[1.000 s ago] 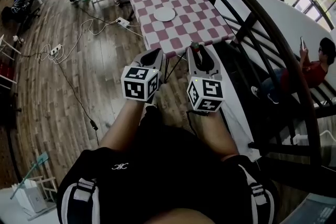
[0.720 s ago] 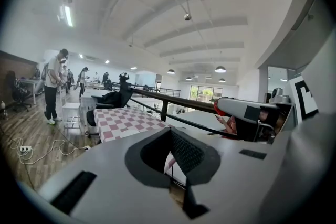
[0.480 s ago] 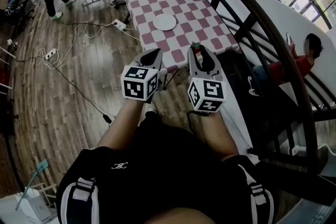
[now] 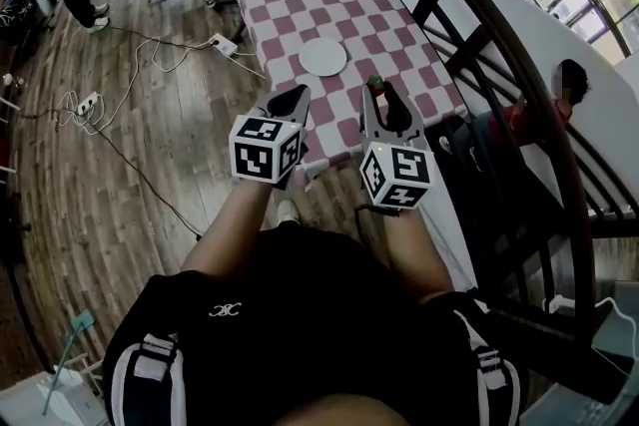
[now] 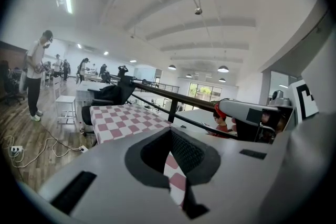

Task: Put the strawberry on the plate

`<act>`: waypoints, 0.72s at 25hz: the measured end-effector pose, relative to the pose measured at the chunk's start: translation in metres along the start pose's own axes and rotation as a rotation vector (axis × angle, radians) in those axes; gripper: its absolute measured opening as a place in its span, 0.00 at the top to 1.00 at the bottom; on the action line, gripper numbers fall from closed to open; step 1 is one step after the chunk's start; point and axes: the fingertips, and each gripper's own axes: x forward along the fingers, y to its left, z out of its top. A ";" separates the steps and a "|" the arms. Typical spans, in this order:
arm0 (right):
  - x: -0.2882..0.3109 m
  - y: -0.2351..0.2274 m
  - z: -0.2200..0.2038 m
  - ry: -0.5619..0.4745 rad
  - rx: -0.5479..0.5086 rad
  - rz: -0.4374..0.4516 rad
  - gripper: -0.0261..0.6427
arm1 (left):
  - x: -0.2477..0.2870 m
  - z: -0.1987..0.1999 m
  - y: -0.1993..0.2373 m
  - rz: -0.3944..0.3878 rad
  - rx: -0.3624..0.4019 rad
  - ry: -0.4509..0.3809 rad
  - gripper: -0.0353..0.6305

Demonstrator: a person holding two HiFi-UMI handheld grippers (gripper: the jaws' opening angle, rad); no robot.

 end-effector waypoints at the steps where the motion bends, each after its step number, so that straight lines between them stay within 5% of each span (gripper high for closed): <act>1: 0.010 0.000 0.000 0.003 -0.002 -0.002 0.75 | 0.006 0.003 0.007 -0.003 -0.001 0.003 0.96; 18: 0.145 -0.009 -0.032 0.106 0.045 -0.036 0.75 | 0.099 0.015 0.105 -0.059 -0.048 0.080 0.96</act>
